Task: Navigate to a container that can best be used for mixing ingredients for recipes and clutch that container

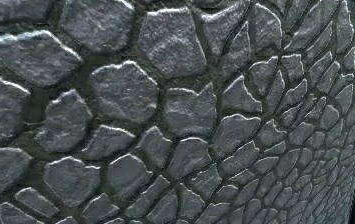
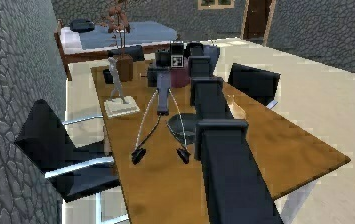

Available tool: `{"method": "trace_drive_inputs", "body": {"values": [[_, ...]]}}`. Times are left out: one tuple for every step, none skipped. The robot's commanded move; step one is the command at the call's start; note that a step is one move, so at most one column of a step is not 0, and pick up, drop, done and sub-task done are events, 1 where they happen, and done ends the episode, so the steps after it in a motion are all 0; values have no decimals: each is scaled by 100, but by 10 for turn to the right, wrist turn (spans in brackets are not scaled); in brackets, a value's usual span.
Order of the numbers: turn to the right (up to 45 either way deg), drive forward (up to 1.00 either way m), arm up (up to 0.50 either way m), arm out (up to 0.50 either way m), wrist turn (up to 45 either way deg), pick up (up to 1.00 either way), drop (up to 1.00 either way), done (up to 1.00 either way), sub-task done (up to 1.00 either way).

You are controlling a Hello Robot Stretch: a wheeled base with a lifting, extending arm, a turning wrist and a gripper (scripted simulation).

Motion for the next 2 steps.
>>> {"method": "trace_drive_inputs", "body": {"values": [[0, 0, 0, 0, 450, 0, 0, 0, 0], [0, 0, 0, 0, 450, 0, 0, 0, 0]]}}
